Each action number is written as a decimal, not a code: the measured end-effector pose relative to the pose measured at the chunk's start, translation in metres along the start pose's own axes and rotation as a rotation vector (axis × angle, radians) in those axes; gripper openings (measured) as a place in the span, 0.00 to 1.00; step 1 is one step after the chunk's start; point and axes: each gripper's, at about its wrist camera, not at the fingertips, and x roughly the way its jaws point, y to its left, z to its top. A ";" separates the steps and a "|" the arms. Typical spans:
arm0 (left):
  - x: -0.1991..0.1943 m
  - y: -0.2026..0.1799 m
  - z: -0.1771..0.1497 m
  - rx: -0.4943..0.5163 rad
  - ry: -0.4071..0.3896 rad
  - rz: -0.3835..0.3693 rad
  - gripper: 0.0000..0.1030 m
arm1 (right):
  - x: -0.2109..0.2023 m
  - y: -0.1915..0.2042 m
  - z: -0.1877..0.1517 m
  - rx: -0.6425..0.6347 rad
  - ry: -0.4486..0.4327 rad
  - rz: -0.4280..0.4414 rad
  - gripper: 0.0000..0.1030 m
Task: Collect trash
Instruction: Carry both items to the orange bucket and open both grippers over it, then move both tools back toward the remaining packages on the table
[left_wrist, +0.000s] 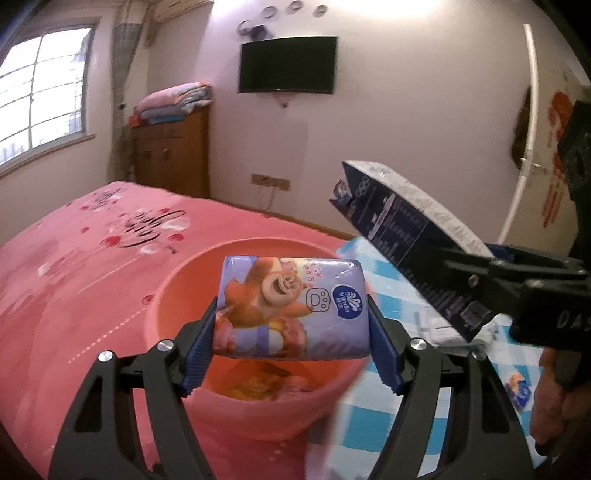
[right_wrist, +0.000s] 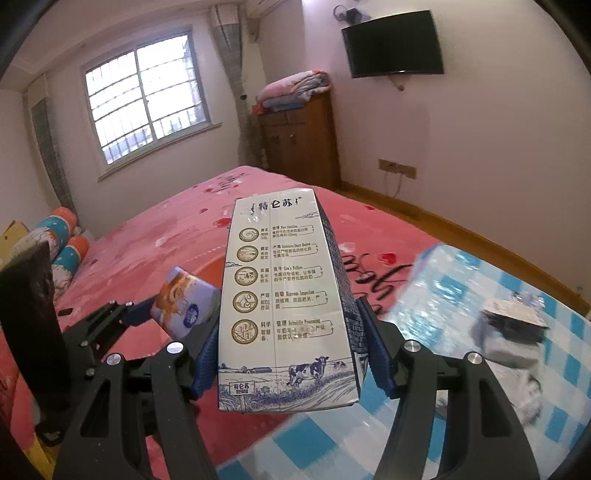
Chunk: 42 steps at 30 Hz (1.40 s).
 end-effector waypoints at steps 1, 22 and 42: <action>0.003 0.006 0.000 -0.006 0.002 0.014 0.71 | 0.007 0.002 0.004 0.000 0.006 0.010 0.64; -0.011 0.009 -0.014 -0.026 -0.085 0.057 0.87 | -0.018 -0.063 -0.043 0.262 -0.096 -0.002 0.89; -0.026 -0.083 -0.037 0.089 -0.101 -0.112 0.88 | -0.076 -0.110 -0.145 0.293 -0.123 -0.237 0.92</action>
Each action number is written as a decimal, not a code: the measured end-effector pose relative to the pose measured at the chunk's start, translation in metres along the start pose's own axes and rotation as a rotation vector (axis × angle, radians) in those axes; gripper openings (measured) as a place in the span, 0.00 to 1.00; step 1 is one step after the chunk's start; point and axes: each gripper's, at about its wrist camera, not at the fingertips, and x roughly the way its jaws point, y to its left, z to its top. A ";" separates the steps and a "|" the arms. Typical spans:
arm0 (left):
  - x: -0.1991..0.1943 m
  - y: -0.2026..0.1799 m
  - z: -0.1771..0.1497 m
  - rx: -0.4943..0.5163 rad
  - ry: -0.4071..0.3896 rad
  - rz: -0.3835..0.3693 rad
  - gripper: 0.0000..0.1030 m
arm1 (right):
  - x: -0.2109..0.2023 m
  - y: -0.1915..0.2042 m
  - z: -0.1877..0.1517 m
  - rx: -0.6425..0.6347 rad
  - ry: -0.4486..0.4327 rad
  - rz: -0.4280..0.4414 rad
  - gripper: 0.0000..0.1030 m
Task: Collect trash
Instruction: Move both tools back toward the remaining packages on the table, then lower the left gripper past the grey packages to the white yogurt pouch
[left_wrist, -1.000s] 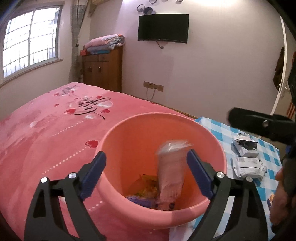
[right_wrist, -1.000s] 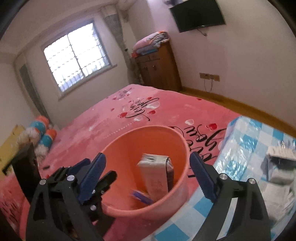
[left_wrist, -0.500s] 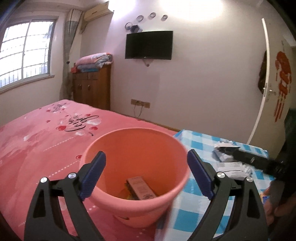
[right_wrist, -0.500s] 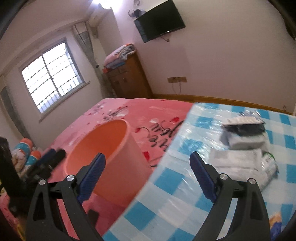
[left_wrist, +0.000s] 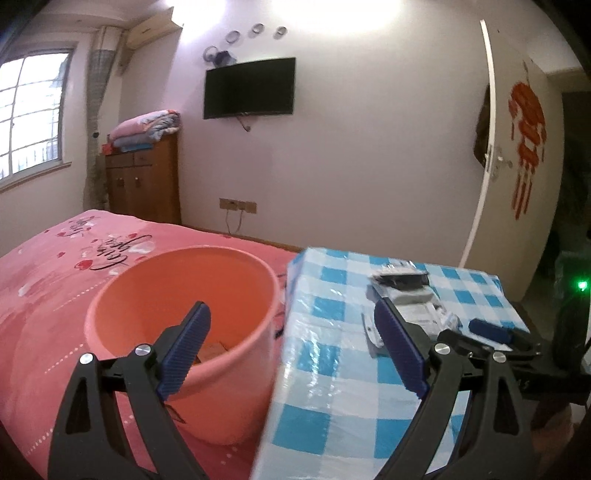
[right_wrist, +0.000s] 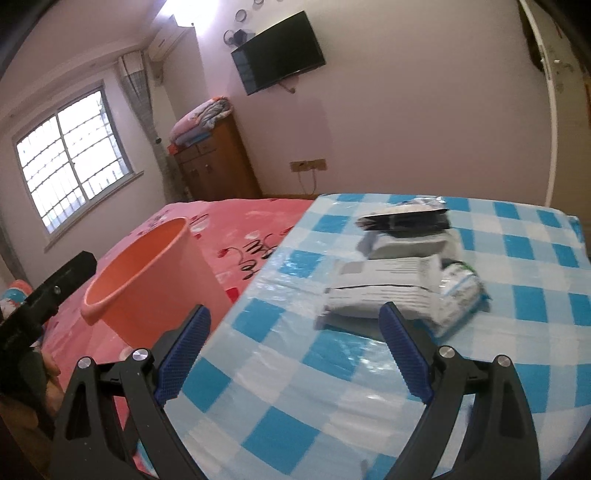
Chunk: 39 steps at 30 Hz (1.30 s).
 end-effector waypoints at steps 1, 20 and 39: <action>0.002 -0.005 -0.002 0.009 0.013 -0.006 0.88 | -0.003 -0.003 -0.002 0.000 -0.006 -0.007 0.92; 0.043 -0.068 -0.029 0.145 0.175 -0.051 0.88 | -0.012 -0.063 -0.019 0.076 -0.030 -0.073 0.92; 0.107 -0.108 -0.020 0.161 0.254 -0.076 0.88 | -0.005 -0.143 -0.032 0.222 -0.006 -0.129 0.92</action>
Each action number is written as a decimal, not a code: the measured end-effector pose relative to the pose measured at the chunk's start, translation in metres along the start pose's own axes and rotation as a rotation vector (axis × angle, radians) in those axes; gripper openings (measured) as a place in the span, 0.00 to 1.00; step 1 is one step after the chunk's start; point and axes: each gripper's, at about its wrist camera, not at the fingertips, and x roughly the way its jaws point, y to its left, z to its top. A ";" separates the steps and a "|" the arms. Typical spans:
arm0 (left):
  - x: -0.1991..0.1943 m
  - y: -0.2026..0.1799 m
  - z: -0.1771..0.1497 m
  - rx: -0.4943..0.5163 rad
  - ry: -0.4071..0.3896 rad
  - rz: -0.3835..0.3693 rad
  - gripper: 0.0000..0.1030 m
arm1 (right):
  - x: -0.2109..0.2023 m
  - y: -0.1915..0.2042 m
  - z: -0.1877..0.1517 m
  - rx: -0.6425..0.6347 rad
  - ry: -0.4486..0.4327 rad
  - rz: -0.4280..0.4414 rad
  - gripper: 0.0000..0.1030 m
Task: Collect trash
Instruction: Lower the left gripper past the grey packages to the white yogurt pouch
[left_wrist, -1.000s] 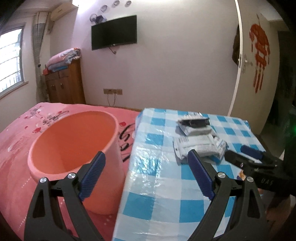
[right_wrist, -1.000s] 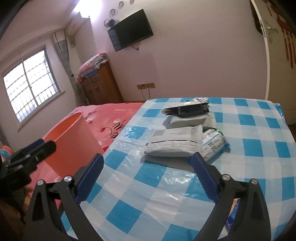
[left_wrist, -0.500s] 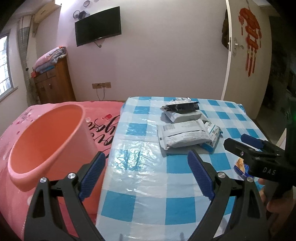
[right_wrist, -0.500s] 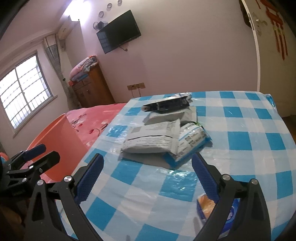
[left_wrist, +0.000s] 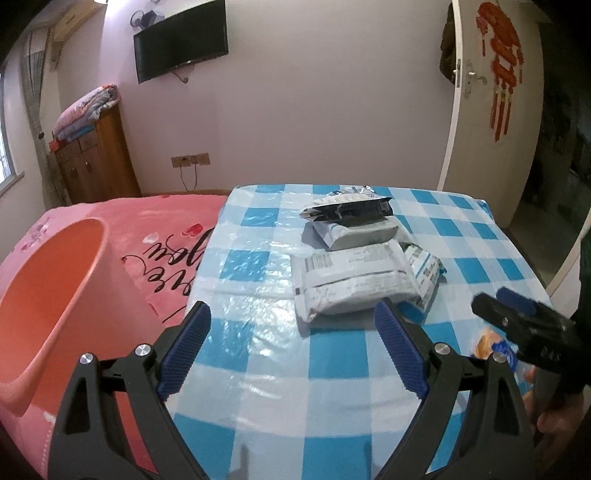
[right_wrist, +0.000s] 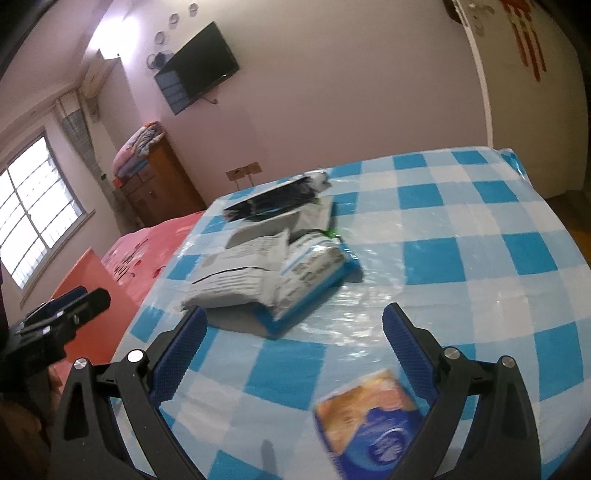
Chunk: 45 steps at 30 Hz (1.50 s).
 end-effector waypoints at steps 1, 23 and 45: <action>0.005 -0.001 0.005 -0.010 0.009 -0.004 0.88 | 0.001 -0.006 0.000 0.012 0.005 -0.003 0.92; 0.211 -0.039 0.160 -0.207 0.168 -0.070 0.88 | 0.007 -0.046 0.006 0.064 0.018 0.022 0.92; 0.316 -0.068 0.179 -0.190 0.421 0.055 0.80 | 0.010 -0.065 0.008 0.126 0.033 0.075 0.92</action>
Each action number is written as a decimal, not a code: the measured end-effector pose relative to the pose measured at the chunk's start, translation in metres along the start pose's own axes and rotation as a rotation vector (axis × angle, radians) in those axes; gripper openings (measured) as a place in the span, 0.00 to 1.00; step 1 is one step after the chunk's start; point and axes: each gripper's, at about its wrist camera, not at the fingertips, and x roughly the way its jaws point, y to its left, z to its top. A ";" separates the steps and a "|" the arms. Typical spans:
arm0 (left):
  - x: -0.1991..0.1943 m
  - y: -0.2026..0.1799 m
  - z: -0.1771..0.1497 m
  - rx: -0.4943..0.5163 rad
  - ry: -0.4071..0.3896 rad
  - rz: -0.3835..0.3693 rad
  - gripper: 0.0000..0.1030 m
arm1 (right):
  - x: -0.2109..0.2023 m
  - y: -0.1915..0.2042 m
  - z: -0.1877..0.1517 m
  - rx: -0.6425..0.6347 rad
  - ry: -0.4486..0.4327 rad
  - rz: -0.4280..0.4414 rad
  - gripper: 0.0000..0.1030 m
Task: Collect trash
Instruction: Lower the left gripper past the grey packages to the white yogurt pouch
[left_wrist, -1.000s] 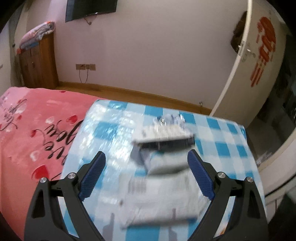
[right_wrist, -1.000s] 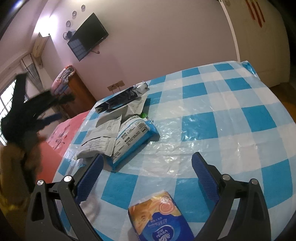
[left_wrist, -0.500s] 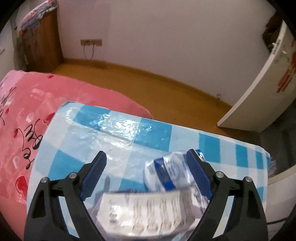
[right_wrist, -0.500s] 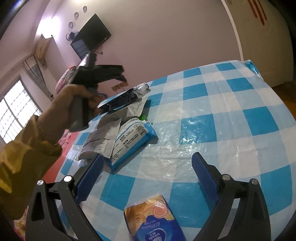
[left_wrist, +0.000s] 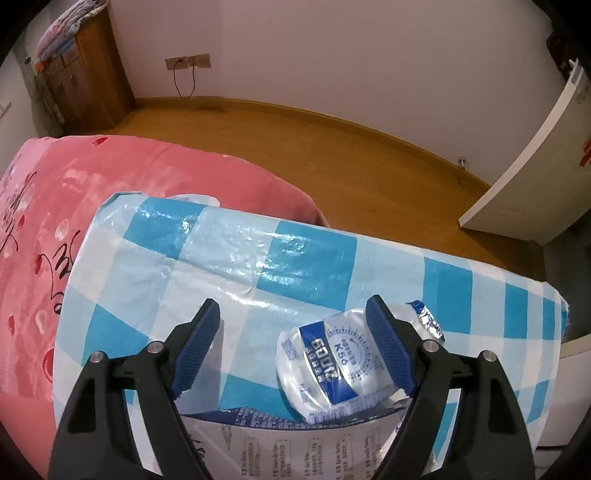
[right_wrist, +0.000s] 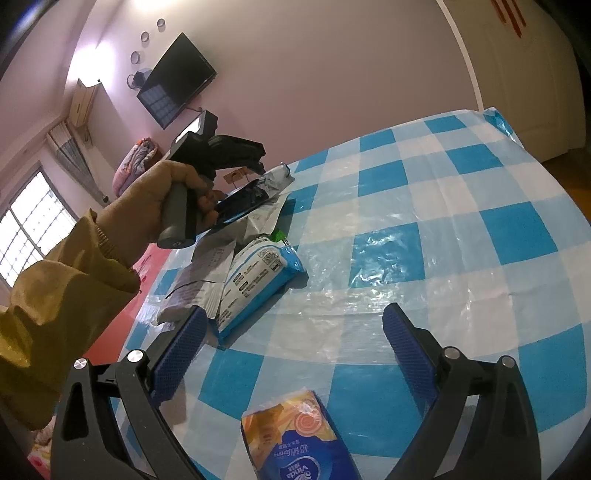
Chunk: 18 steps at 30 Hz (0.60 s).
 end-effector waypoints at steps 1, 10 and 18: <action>0.000 0.000 -0.001 0.012 -0.002 -0.002 0.80 | 0.000 0.000 0.000 0.002 0.001 -0.001 0.92; 0.001 -0.001 0.001 0.039 0.006 -0.023 0.80 | 0.000 -0.001 0.001 -0.007 0.002 -0.008 0.92; -0.007 -0.001 -0.017 0.056 0.009 -0.085 0.80 | 0.000 -0.003 0.002 0.009 0.002 -0.005 0.92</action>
